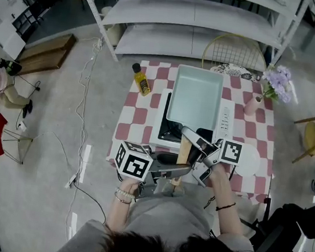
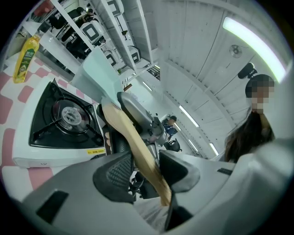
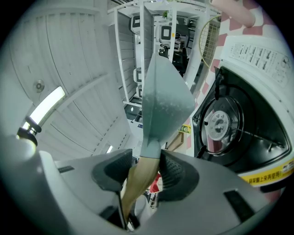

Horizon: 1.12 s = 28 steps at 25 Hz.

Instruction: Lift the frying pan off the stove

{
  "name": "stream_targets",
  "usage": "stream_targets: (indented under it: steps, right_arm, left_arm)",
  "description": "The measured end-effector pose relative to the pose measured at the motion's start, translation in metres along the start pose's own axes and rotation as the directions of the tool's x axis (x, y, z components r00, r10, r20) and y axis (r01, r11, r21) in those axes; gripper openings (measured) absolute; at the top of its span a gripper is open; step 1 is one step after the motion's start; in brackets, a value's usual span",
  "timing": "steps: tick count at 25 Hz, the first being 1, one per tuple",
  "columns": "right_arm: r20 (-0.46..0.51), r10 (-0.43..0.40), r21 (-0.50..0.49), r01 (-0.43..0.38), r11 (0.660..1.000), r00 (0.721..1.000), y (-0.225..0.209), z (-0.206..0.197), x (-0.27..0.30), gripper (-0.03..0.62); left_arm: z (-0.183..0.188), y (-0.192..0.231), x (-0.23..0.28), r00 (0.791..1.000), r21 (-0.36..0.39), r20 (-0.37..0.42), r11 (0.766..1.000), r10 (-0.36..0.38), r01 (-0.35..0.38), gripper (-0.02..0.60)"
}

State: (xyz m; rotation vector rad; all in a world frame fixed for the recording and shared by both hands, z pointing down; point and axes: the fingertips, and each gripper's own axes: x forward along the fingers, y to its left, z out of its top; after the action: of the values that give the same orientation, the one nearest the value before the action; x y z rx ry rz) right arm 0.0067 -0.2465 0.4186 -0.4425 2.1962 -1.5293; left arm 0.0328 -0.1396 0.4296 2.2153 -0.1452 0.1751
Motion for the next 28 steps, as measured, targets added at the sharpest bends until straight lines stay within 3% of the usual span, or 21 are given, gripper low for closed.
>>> stream_targets:
  steps: [28]
  right_arm:
    - [0.036, 0.070, -0.098, -0.066, 0.993, 0.997, 0.053, 0.034, 0.007, 0.192]
  left_arm:
    - [0.041, -0.030, -0.004, 0.999, 0.134, 0.008, 0.990, -0.034, 0.033, 0.190]
